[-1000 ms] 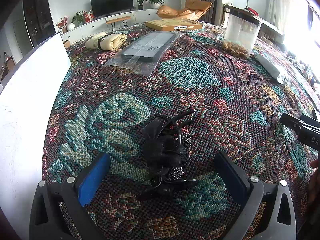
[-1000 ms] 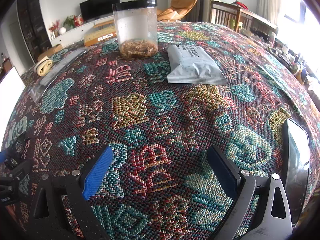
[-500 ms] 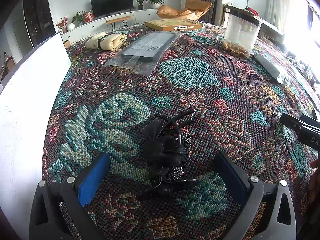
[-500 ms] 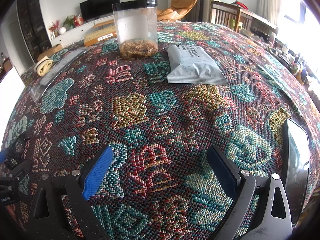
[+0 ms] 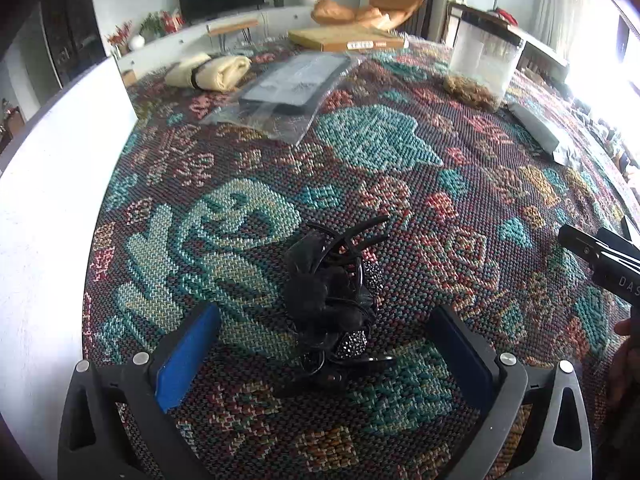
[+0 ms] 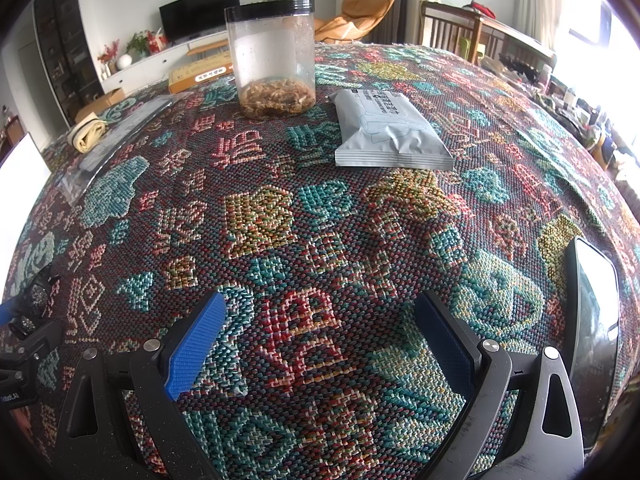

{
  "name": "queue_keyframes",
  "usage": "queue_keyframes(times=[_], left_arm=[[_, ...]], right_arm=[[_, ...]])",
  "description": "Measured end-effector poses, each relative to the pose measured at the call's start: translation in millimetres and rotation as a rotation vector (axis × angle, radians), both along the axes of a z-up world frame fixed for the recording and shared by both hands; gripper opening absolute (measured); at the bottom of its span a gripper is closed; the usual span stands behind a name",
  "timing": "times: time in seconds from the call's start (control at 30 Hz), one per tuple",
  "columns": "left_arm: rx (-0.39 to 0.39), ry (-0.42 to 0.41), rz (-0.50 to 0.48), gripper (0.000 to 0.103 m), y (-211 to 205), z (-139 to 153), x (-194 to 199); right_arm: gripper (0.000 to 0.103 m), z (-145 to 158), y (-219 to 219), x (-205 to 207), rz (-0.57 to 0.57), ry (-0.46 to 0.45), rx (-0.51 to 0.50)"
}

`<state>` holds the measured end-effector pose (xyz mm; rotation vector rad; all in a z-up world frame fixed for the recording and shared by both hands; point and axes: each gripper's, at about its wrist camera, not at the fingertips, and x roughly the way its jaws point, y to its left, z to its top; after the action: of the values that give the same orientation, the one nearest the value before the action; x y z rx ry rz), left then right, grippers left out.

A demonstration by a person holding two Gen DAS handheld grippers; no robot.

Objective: Organize soft objects

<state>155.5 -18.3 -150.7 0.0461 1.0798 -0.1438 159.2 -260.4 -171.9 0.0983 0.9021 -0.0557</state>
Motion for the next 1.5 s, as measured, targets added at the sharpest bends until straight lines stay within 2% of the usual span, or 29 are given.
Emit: queue_keyframes(times=[0.07, 0.13, 0.17, 0.23, 0.37, 0.47, 0.53, 0.57, 0.6, 0.63, 0.7, 0.77, 0.83, 0.97, 1.03, 1.1, 1.17, 1.23, 1.3, 1.4, 1.47, 1.5], left_arm=[[-0.085, 0.078, -0.002, 0.103, 10.5, 7.5, 1.8], [-0.211, 0.098, 0.022, 0.103, 26.1, 13.5, -4.0], [-0.234, 0.098, 0.036, 0.103, 31.1, 14.2, -7.3], [-0.206, 0.084, 0.034, 0.102, 32.1, 14.6, -12.8], [-0.105, 0.038, -0.018, 0.101, 14.3, 12.4, -9.6], [-0.048, 0.011, -0.021, 0.086, 5.2, 12.2, -0.3], [0.000, -0.014, -0.019, 0.064, 4.0, 9.5, 7.1], [0.018, -0.028, -0.026, 0.059, 3.3, 9.7, 8.4], [0.011, -0.037, -0.035, 0.047, 4.2, 10.4, 9.2], [-0.006, -0.039, -0.038, 0.038, 5.7, 11.4, 9.8], [-0.057, -0.035, -0.036, 0.037, 12.4, 13.0, 7.8], [-0.114, -0.044, -0.034, 0.037, 17.5, 16.0, 4.8], [-0.181, -0.064, -0.029, 0.037, 21.0, 23.0, 0.8], [-0.345, -0.114, -0.023, 0.037, 25.9, 55.0, -14.1], [-0.417, -0.152, -0.024, 0.037, 33.7, 79.5, -26.6], [-0.454, -0.195, -0.029, 0.037, 48.7, 106.2, -39.9], [-0.462, -0.238, -0.022, 0.037, 71.6, 130.6, -57.4], [-0.442, -0.281, 0.008, 0.037, 104.1, 151.4, -75.7], [-0.393, -0.313, 0.060, 0.037, 142.9, 164.7, -92.8], [-0.259, -0.341, 0.170, 0.037, 202.0, 172.6, -122.5], [-0.147, -0.319, 0.258, 0.037, 237.0, 166.5, -138.2], [-0.082, -0.290, 0.310, 0.041, 252.8, 158.7, -143.2]], right_arm=[[0.098, 0.4, -1.6, -0.7, 0.003, -0.003, 0.011], [0.098, 0.7, -4.7, -1.6, 0.018, -0.004, 0.028], [0.098, 1.5, -7.0, -1.8, 0.042, 0.003, 0.037], [0.096, 7.7, -15.5, 2.4, 0.118, 0.062, 0.050], [0.096, 44.8, -59.8, 20.1, 0.024, 0.011, 0.096], [0.096, 60.6, -83.6, 63.3, -0.037, 0.042, 0.096], [0.096, 56.9, -87.1, 96.0, -0.043, 0.101, 0.108], [0.096, 49.2, -86.0, 111.4, -0.041, 0.143, 0.115], [0.096, 39.0, -83.3, 124.4, -0.035, 0.187, 0.120], [0.094, 27.7, -80.8, 134.8, -0.036, 0.227, 0.103], [0.068, 14.5, -82.2, 140.3, -0.049, 0.232, 0.074], [0.065, 19.8, -90.7, 135.8, -0.082, 0.193, 0.113], [0.065, 33.9, -98.6, 124.5, -0.105, 0.152, 0.108], [0.065, 86.5, -90.3, 86.1, -0.086, 0.037, 0.046], [0.065, 115.8, -64.4, 64.8, -0.017, -0.012, 0.017], [0.065, 142.0, -22.3, 43.9, 0.084, -0.061, 0.007], [0.065, 162.6, 28.0, 25.3, 0.193, -0.095, 0.046], [0.065, 178.0, 84.2, 8.2, 0.311, -0.113, 0.129], [0.065, 191.7, 146.5, -10.6, 0.441, -0.123, 0.197], [0.065, 204.7, 236.5, -41.9, 0.641, -0.115, 0.281], [0.066, 205.2, 285.7, -62.7, 0.749, -0.097, 0.314], [0.068, 202.6, 307.8, -71.0, 0.788, -0.083, 0.325]])
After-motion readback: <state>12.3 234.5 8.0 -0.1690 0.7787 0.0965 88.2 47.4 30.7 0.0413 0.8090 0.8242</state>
